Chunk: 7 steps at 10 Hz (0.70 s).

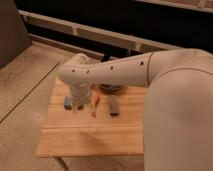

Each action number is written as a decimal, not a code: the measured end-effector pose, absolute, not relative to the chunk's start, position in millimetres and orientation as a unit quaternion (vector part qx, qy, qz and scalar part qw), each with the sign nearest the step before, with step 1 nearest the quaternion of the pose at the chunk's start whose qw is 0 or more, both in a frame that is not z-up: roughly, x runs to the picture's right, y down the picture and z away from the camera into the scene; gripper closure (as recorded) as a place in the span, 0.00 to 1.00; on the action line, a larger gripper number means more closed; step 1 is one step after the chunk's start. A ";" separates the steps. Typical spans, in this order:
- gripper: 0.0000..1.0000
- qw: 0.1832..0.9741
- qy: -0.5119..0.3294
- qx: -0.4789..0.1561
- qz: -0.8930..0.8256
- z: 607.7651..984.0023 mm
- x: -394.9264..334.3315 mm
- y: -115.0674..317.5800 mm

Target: Push the eraser across the table

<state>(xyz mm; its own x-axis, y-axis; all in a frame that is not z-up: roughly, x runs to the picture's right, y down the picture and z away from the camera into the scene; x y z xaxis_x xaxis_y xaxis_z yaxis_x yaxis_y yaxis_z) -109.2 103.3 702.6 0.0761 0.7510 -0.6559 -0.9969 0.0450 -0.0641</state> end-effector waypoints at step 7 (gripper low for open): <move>0.35 0.645 0.240 -0.245 0.683 728.2 -92.3 83.8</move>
